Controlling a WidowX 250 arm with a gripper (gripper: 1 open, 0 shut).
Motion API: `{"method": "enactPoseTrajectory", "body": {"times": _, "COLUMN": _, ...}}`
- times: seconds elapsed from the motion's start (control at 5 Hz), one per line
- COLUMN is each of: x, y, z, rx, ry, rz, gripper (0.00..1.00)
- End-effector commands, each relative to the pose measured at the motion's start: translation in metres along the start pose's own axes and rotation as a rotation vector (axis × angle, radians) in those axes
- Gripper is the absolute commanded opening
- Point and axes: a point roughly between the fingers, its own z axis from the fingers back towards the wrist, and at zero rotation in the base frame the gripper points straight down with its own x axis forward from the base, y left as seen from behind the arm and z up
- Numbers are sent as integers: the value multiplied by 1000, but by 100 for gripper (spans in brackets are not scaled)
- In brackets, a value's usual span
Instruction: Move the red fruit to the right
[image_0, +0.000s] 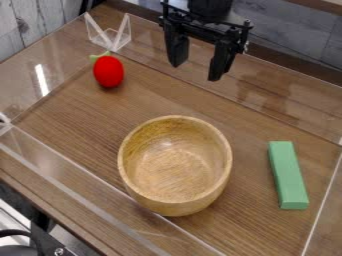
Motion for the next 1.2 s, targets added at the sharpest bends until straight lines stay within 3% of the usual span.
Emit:
{"method": "enactPoseTrajectory", "body": {"times": 0.0, "x": -3, "y": 1, "z": -12, "rx": -11, "ry": 14, "rz": 117, "gripper": 100}}
{"method": "enactPoseTrajectory", "body": {"times": 0.4, "x": 5, "y": 92, "z": -15, "rx": -15, "ry": -37, "rz": 177, "gripper": 100}}
{"method": "enactPoseTrajectory", "body": {"times": 0.6, "x": 6, "y": 128, "z": -26, "rx": -14, "ry": -55, "rz": 196, "gripper": 100}}
{"method": "enactPoseTrajectory", "body": {"times": 0.8, "x": 10, "y": 151, "z": -37, "rx": -18, "ry": -84, "rz": 224, "gripper": 100}}
{"method": "enactPoseTrajectory", "body": {"times": 1.0, "x": 16, "y": 158, "z": -37, "rx": -16, "ry": -116, "rz": 216, "gripper": 100}}
